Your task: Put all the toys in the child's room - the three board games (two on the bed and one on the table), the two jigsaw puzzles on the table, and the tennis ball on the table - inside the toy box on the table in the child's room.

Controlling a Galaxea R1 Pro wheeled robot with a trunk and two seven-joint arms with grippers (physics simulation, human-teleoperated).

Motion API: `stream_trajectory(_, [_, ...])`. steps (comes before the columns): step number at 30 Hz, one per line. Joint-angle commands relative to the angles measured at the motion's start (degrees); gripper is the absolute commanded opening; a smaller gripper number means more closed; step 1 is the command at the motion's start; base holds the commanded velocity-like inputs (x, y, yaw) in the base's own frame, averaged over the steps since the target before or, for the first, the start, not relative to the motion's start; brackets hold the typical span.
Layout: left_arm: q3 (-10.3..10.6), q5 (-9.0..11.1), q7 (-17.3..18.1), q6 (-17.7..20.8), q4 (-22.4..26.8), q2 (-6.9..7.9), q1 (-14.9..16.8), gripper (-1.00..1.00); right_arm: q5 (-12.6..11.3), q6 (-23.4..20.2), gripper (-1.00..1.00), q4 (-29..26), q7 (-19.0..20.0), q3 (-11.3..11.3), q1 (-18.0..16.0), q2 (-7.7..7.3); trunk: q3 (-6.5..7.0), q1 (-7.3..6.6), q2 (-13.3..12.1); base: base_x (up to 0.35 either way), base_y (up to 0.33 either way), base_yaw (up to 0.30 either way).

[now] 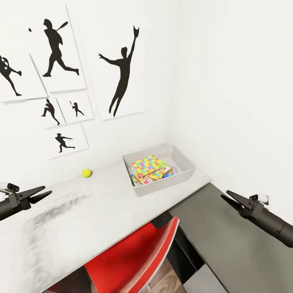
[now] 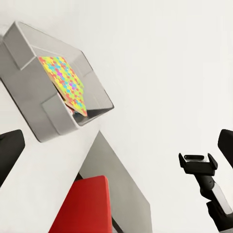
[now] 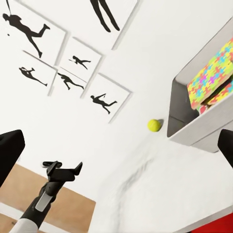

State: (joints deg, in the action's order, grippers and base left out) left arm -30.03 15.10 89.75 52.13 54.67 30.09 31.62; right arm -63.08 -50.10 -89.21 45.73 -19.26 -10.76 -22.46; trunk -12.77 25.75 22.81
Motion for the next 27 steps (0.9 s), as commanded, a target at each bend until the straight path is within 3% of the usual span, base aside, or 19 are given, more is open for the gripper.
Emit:
stream_trajectory(1, [-0.01,-0.07,0.25,0.61,0.0,0.0,0.04,1.0,-0.05,-0.27,1.0,0.03,0.14,-0.05,-0.05,0.01,-0.11,0.03,0.11,-0.002,0.001,0.0])
stream_trajectory(14, [-0.03,-0.07,0.25,0.61,0.0,0.06,0.03,1.0,-0.1,-0.35,1.0,0.0,0.27,-0.11,-0.05,0.05,-0.11,0.03,0.11,-0.022,0.0,0.0])
stream_trajectory(20, [-0.06,-0.07,0.25,0.61,0.0,0.15,0.02,1.0,-0.09,-0.35,1.0,0.0,0.24,-0.1,-0.05,0.05,-0.11,0.03,0.11,-0.248,0.0,0.063])
stream_trajectory(27, [-0.1,-0.07,0.25,0.61,0.0,0.23,0.02,1.0,-0.12,-0.33,1.0,-0.11,0.24,-0.16,-0.05,0.05,-0.11,0.03,0.11,-0.321,0.011,0.257])
